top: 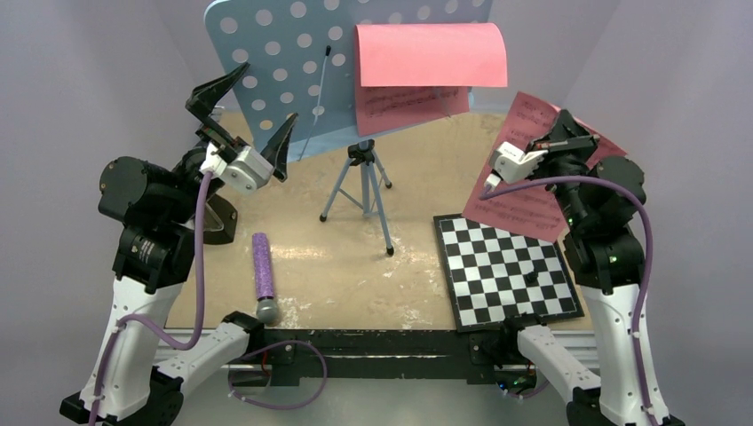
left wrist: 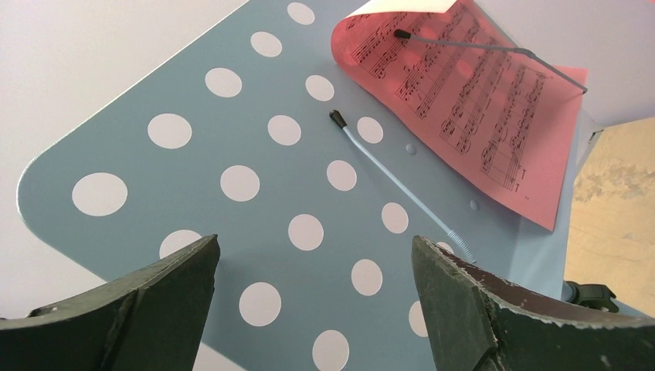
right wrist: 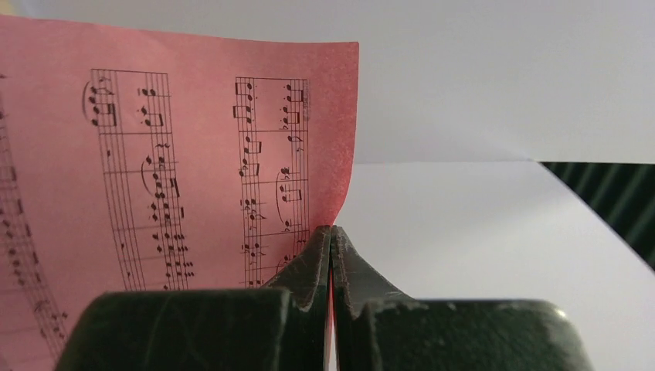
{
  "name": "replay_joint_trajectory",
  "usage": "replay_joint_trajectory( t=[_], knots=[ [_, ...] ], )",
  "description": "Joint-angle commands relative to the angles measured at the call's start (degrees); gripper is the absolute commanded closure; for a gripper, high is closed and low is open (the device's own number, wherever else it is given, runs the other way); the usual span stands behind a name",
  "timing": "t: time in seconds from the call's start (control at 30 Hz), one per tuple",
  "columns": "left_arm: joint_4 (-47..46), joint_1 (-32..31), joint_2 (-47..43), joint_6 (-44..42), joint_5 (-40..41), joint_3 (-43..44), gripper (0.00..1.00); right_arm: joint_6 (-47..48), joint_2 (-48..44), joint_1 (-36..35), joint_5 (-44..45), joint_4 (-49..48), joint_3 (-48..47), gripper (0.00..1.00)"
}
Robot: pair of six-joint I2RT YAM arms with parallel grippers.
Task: Pack up the instrument practice props
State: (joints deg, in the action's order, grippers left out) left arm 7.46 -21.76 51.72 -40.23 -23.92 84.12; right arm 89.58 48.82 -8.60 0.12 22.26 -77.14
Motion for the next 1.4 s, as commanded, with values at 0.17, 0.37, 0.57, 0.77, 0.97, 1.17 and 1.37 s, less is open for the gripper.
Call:
replay_joint_trajectory(
  t=[0.17, 0.37, 0.57, 0.77, 0.97, 1.17, 1.37],
  knots=[
    [-0.3, 0.8, -1.0, -2.3, 1.7, 0.0, 0.01, -15.9, 3.3, 0.1, -1.7, 5.7, 8.6, 1.00],
    [0.1, 0.8, -0.2, -2.9, 1.3, -0.4, 0.01, -41.6, 20.4, 0.5, -2.5, 13.2, -6.3, 1.00],
    [2.4, 1.3, 3.4, -7.5, 2.7, 0.4, 0.01, -56.0, 30.9, 1.6, -4.3, 12.8, -13.3, 1.00],
    [7.6, 2.4, 6.5, -10.7, 3.6, 1.1, 0.01, -73.7, 44.2, 9.2, -8.6, 16.0, -22.6, 1.00],
    [-4.7, 5.4, 8.9, -11.8, 11.0, -8.0, 0.01, -73.7, 44.8, 12.2, -10.7, 14.4, -17.0, 1.00],
    [2.3, 8.6, 8.6, -1.9, 6.4, -7.7, 0.04, -75.0, 42.5, 13.6, -11.2, 11.4, -10.1, 1.00],
    [7.2, 6.1, 5.1, 1.6, -2.6, -13.4, 0.05, -78.5, 48.4, 16.0, -12.3, 9.3, -15.4, 1.00]
  ],
)
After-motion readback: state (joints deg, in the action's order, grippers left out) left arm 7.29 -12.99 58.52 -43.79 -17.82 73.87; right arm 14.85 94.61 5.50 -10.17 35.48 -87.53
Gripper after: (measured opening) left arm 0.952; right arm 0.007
